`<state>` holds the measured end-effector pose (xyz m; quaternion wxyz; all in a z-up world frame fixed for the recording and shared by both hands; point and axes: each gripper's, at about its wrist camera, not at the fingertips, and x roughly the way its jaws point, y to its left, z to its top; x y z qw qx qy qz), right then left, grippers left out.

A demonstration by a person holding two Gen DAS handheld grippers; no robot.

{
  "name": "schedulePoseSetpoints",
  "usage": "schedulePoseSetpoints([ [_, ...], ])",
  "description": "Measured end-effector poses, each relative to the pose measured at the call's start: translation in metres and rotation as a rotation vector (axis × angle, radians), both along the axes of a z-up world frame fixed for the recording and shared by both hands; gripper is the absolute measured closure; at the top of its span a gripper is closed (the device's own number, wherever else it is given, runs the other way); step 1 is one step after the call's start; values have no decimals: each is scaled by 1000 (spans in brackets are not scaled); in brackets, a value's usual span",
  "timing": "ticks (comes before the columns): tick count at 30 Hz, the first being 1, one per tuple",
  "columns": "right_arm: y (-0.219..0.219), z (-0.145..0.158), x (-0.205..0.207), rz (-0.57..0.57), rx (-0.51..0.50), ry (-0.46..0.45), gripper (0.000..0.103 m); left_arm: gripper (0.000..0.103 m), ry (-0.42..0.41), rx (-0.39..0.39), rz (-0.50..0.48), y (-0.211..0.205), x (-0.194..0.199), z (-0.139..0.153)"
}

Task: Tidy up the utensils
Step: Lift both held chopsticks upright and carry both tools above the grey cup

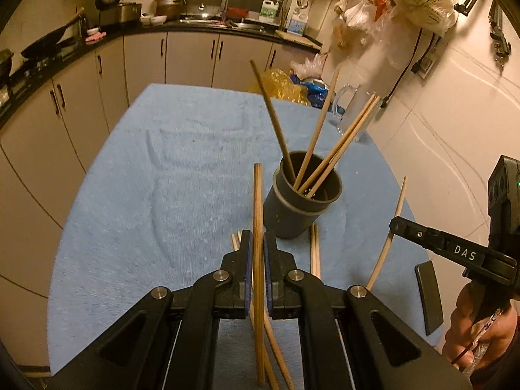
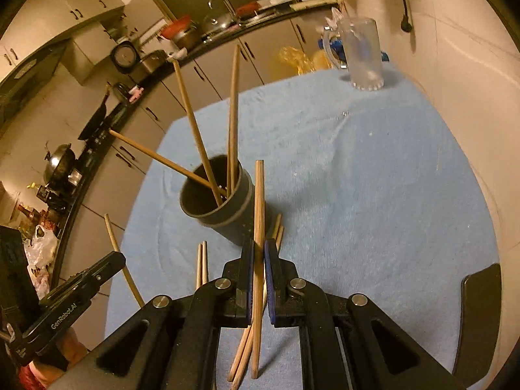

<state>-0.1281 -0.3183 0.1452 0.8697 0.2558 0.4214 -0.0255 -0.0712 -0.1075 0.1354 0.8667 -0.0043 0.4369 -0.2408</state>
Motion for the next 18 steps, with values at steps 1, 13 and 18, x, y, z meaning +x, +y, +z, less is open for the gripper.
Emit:
schedulePoseSetpoints([
  [1,-1,0,0,2,1,-5,97,97,-6,-1,4,1,-2,3],
  [13,-13,14,-11,20,-13,-62,97,97,-43,-8,37,-1,-15,20],
  [18,-18,17,-17,23,-21,-70,97,97,-50,-13,49,-3,-20,22],
])
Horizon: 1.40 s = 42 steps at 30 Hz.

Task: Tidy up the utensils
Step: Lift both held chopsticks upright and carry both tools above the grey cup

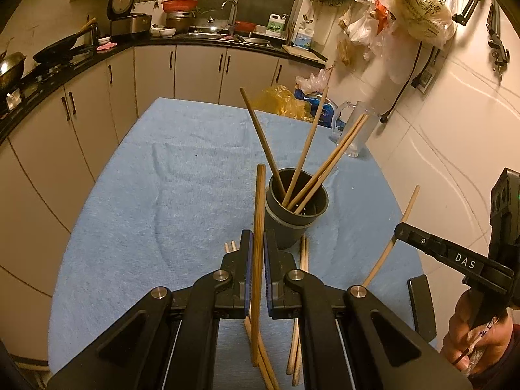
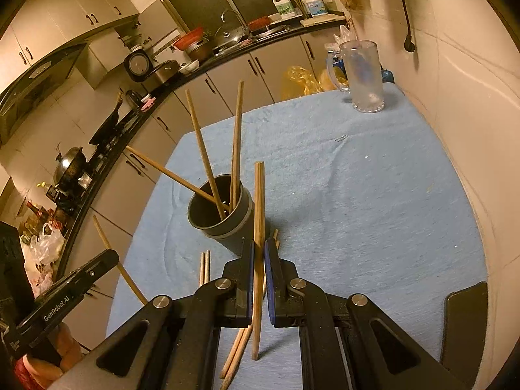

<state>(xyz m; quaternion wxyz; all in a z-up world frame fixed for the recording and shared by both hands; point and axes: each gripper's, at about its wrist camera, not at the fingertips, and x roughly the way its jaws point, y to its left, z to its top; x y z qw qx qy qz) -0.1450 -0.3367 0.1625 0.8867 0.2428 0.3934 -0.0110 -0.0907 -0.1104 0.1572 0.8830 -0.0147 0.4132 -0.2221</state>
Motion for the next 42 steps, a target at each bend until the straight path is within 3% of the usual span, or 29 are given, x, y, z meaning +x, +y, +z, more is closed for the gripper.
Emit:
schedulePoseSetpoints([
  [29,-38,34,-15,-10,9,-85,97,97,-71,-34,19,-16,-3,37],
  [42,-50,60,-15,-40,32,-141,97,97,-130,-84,32,-5,6,80],
])
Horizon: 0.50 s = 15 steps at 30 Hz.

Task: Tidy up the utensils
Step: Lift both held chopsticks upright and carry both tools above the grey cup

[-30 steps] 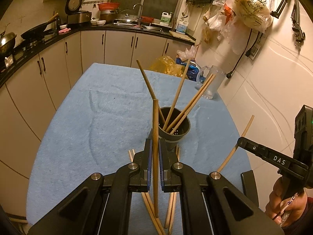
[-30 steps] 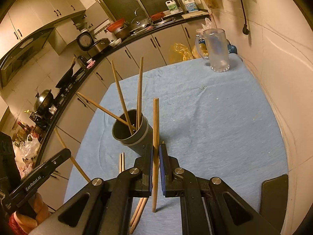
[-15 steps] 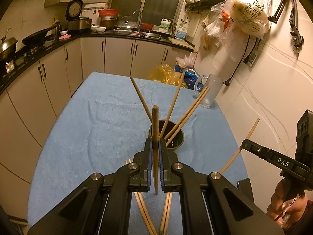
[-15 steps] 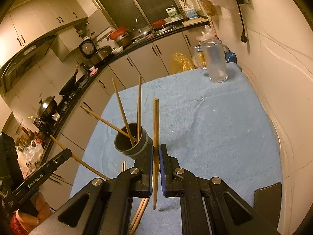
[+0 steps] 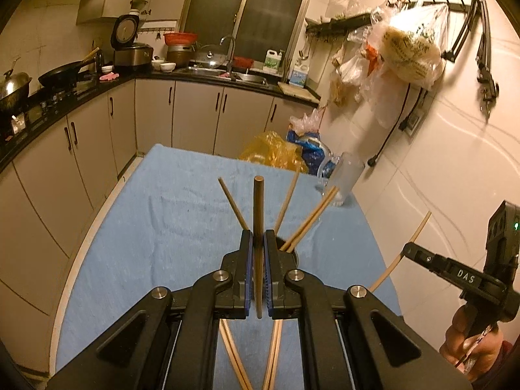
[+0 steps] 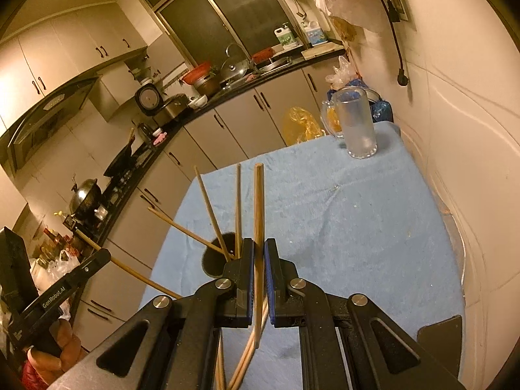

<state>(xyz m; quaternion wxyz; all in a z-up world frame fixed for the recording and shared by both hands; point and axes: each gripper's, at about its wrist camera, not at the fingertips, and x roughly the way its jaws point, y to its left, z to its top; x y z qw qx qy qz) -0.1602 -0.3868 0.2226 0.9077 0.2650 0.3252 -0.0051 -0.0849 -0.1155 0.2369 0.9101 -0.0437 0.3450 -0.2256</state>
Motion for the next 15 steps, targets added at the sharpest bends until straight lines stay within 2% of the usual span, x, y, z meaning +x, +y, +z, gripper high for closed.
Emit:
schedulePoseSetpoints([
  [15,8,44,26,-26,-10,-72,97,97,-77,-54,-35,4,28,51],
])
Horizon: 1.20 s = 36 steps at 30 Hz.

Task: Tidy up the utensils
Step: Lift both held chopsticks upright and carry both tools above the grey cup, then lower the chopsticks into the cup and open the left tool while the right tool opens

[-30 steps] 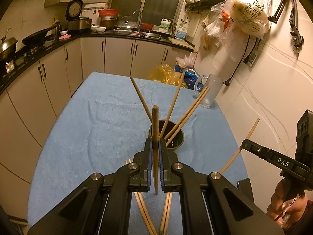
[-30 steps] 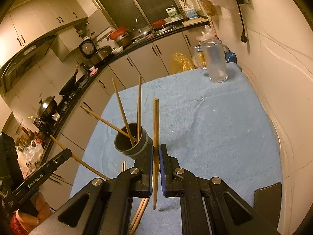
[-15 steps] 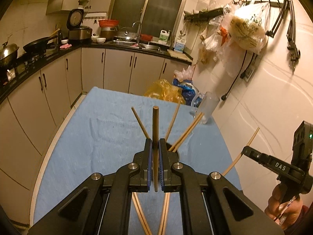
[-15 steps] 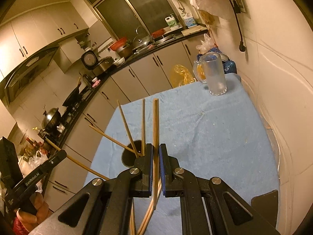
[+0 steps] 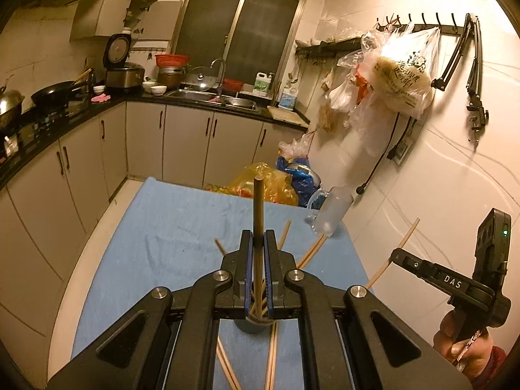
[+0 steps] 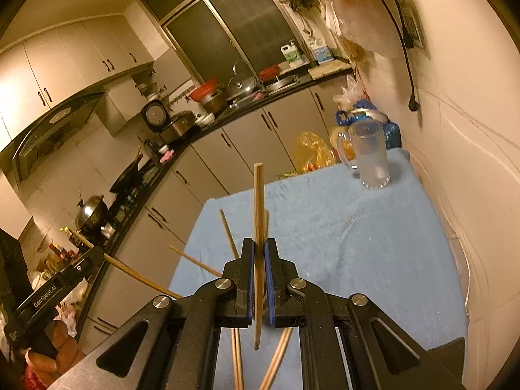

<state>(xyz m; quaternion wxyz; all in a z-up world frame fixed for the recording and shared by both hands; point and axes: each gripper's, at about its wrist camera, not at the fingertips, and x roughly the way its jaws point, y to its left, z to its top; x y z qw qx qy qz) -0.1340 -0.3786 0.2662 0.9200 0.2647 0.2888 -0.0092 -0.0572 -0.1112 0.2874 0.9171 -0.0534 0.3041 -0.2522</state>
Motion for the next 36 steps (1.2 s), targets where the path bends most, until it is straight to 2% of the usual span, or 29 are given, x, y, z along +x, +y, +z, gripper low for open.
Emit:
schedulePoseSetpoints([
  [16,15,13,42,-130,-32,-12,97,97,18,0,-102,-12,43,-31],
  [22,19,-3,55,-170,-33,13,97,97,59,14,-125,-15,54,-50],
  [28,28,-22,70,-153,-57,69,97,97,75,31,-143,-16,59,-63],
  [36,44,-61,87,-119,-67,162,97,97,108,51,-171,-14,72,-86],
])
